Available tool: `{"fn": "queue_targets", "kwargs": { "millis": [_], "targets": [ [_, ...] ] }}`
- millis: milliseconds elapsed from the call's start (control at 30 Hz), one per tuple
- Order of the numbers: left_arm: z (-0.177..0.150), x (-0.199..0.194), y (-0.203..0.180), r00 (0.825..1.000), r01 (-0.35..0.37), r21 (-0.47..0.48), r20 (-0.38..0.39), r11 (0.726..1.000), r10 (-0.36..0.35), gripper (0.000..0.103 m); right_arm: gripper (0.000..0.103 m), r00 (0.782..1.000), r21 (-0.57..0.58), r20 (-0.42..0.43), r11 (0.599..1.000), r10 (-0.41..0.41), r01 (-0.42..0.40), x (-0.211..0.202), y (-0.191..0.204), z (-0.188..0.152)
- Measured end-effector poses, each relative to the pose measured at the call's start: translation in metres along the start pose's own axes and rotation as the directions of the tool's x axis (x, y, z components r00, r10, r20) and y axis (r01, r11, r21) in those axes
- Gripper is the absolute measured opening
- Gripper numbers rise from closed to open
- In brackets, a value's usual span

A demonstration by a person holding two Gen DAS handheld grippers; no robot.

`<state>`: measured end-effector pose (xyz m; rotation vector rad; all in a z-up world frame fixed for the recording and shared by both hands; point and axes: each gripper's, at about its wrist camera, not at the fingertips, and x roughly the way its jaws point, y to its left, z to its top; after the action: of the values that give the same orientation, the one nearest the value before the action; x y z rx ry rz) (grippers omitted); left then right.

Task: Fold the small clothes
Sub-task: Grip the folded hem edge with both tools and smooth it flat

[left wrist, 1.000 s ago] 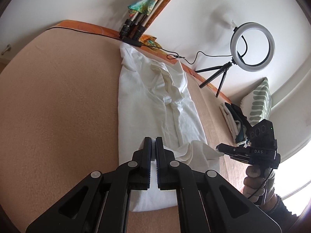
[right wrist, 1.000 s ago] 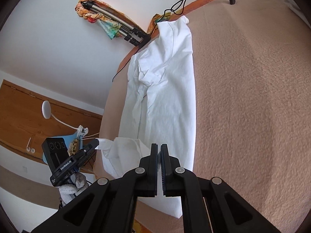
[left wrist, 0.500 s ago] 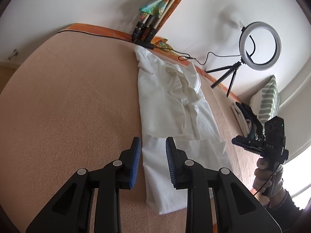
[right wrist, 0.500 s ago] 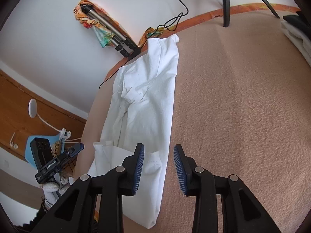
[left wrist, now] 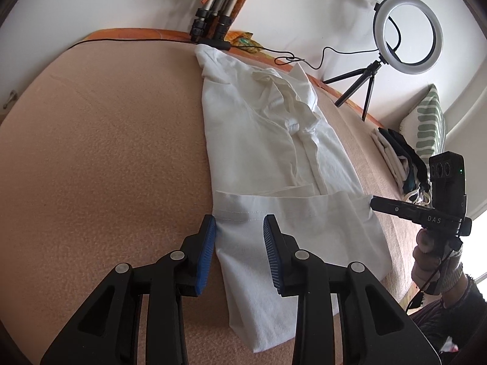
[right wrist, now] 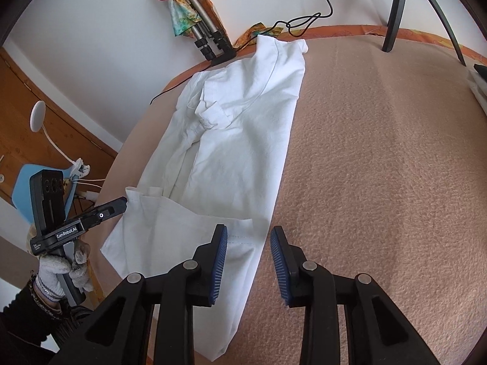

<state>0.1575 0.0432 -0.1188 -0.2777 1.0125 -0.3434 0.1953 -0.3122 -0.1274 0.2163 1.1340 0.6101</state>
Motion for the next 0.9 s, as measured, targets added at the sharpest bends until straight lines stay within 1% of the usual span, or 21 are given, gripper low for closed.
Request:
{"fn": "queue_targets", "kwargs": {
  "millis": [33,67,100,133,167,200,267,333,400,467,500,567,600,667,700,733,767,900],
  "targets": [
    [0.0,0.0,-0.001,1.0,-0.007,0.005,0.003,1.0,0.007,0.028,0.026,1.0,-0.008,0.0,1.0,-0.007,0.007,0.001,0.001,0.0],
    [0.0,0.0,-0.002,1.0,-0.014,0.012,0.01,1.0,0.014,0.022,0.024,1.0,-0.015,-0.001,1.0,-0.01,0.01,0.002,0.003,0.0],
    [0.001,0.0,-0.003,1.0,-0.024,0.023,0.015,0.999,0.023,0.011,0.018,1.0,-0.021,-0.002,1.0,-0.015,0.015,0.002,0.004,0.0],
    [0.001,-0.001,-0.003,0.999,-0.033,0.032,0.021,0.999,0.032,0.008,0.013,1.0,-0.031,-0.001,0.999,-0.019,0.019,0.003,0.006,0.0],
    [0.002,-0.003,-0.003,0.999,-0.032,0.035,0.028,0.999,0.031,0.006,0.011,1.0,-0.04,-0.001,0.999,-0.026,0.026,0.003,0.008,0.0],
    [0.002,-0.005,-0.004,0.999,-0.026,0.031,0.036,0.999,0.025,0.003,0.006,0.999,-0.052,0.001,0.998,-0.036,0.036,0.002,0.011,0.0],
    [0.003,-0.009,-0.006,0.999,-0.013,0.033,0.053,0.999,0.011,0.003,0.002,0.998,-0.077,0.016,0.995,-0.06,0.061,0.0,0.016,0.001],
    [0.005,-0.014,-0.01,0.997,-0.006,0.045,0.071,0.999,0.003,0.002,0.001,0.997,-0.102,0.038,0.992,-0.067,0.071,-0.005,0.022,0.002],
    [0.006,-0.017,-0.014,0.995,-0.014,0.054,0.098,0.998,0.009,0.002,0.001,0.995,-0.121,0.055,0.989,-0.082,0.088,-0.008,0.026,0.004],
    [0.008,-0.016,-0.014,0.995,-0.018,0.058,0.099,0.998,0.012,0.002,0.001,0.991,-0.142,0.079,0.982,-0.111,0.122,-0.01,0.029,0.006],
    [0.009,-0.014,-0.014,0.994,-0.033,0.057,0.102,0.998,0.027,0.002,0.001,0.989,-0.141,0.085,0.981,-0.121,0.132,-0.01,0.029,0.007],
    [0.009,-0.009,-0.011,0.996,-0.035,0.048,0.088,0.998,0.031,0.002,0.001,0.987,-0.125,0.087,0.981,-0.136,0.146,-0.009,0.024,0.009],
    [0.008,-0.007,-0.009,0.996,-0.042,0.045,0.083,0.998,0.038,0.002,0.001,0.988,-0.113,0.083,0.984,-0.129,0.138,-0.008,0.02,0.01],
    [0.007,-0.007,-0.008,0.997,-0.034,0.042,0.075,0.999,0.031,0.002,0.008,0.994,-0.089,0.068,0.991,-0.091,0.097,-0.008,0.014,0.011],
    [0.006,-0.007,-0.009,0.997,-0.034,0.045,0.075,0.998,0.03,0.002,0.019,0.996,-0.071,0.052,0.994,-0.074,0.078,-0.008,0.012,0.011],
    [0.006,-0.008,-0.01,0.996,-0.036,0.05,0.079,0.998,0.032,0.002,0.035,0.998,-0.055,0.043,0.997,-0.047,0.05,-0.008,0.009,0.01],
    [0.005,-0.009,-0.01,0.996,-0.036,0.053,0.079,0.998,0.032,0.002,0.035,0.998,-0.047,0.051,0.998,-0.034,0.036,-0.01,0.008,0.009],
    [0.005,-0.008,-0.009,0.997,-0.033,0.047,0.074,0.998,0.03,0.002,0.032,0.998,-0.074,0.049,0.996,-0.048,0.052,-0.008,0.012,0.008]
  ]
}}
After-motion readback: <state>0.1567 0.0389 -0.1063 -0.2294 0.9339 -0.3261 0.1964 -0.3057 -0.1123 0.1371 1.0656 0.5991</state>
